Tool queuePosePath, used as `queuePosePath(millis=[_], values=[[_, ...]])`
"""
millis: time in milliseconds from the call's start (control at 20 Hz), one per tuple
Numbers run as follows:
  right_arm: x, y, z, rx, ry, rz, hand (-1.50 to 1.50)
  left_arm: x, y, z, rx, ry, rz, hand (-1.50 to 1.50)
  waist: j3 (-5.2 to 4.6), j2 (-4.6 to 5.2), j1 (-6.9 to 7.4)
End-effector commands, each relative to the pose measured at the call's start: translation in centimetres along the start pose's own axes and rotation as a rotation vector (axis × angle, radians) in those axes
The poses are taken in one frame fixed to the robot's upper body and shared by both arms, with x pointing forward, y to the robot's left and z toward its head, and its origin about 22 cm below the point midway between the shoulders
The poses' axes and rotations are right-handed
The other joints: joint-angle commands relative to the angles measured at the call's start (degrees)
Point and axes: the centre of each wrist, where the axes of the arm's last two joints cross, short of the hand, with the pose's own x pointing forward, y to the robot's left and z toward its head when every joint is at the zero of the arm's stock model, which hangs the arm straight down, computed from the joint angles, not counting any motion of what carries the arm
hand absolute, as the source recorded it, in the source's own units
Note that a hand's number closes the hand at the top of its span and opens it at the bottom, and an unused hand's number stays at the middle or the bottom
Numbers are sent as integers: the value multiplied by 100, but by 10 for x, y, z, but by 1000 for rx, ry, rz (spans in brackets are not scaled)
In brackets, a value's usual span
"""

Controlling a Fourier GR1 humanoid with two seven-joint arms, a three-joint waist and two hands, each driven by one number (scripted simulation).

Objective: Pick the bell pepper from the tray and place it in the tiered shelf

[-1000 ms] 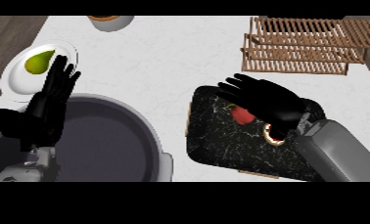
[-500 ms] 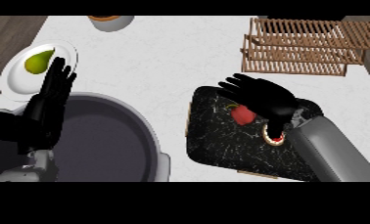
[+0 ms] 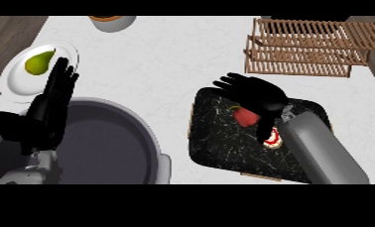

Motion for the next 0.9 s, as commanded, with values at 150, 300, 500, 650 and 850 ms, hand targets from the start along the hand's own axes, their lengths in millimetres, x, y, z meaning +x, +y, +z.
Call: queuePosePath(millis=[150,300,500,650,850], values=[[6,17,-25,80,12,5,150,1,6,-13,2,4,12,0,39,46,0],[20,53,-8,74,-48,71,150,-11,-16,1,-2,-4,5,0,40,41,-20],[0,40,-15,-13,-71,140,150,12,-12,2,8,-5,0,0,42,41,3],[14,52,-8,-70,-67,137,150,-16,2,-3,13,11,0,0,39,38,-27],[-25,70,28,-17,501,-190,150,-3,14,1,36,9,-8,0,37,0,-175]])
